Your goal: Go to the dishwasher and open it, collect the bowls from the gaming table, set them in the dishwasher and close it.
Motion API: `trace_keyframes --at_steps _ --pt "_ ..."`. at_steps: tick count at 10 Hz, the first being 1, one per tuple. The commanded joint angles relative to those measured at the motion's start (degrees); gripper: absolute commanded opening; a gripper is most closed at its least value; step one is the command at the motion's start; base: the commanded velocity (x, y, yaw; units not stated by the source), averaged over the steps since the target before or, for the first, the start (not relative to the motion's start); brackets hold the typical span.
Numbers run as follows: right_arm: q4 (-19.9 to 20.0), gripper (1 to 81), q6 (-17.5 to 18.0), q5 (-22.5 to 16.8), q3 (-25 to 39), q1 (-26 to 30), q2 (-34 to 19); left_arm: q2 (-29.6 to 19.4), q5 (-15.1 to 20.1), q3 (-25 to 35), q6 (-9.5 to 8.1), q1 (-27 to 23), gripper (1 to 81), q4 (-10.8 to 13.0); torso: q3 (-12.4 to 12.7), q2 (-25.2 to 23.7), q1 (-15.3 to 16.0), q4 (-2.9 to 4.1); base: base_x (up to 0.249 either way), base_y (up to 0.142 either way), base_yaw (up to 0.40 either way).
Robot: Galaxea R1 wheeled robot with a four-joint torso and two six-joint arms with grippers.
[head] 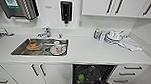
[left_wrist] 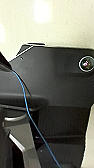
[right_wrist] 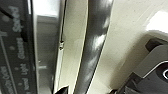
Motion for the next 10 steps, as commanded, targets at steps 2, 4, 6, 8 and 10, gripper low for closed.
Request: trace_keyframes --at_steps 2,4,6,8,10 --pt "3.33 81.1 -0.05 -12.81 -2.27 13.89 -4.44 -0.02 3.88 0.05 -0.15 -0.29 81.1 0.07 0.00 0.00 0.00 0.00 0.000 0.000 0.000" --pt "1.76 81.1 -0.57 -15.40 -4.28 11.97 -4.89 0.15 3.79 0.05 0.02 -0.29 81.1 0.15 0.00 0.00 0.00 0.00 0.000 0.000 0.000" --pt "-1.51 81.1 -5.76 -15.49 -4.73 6.70 -4.45 0.07 3.53 -0.03 0.02 -0.64 81.1 0.24 0.00 0.00 0.02 0.00 0.000 0.000 0.000" --pt "-1.51 81.1 -15.69 -15.05 -5.26 0.81 -4.27 0.15 3.79 -1.09 0.20 -1.43 81.1 0.42 0.00 0.00 0.02 0.00 0.000 0.000 0.000" --pt "-1.51 81.1 -25.45 -14.87 -5.26 -4.29 -2.95 0.33 3.71 -1.52 0.29 -1.70 81.1 0.33 0.00 0.00 0.02 0.00 0.000 0.000 0.000"
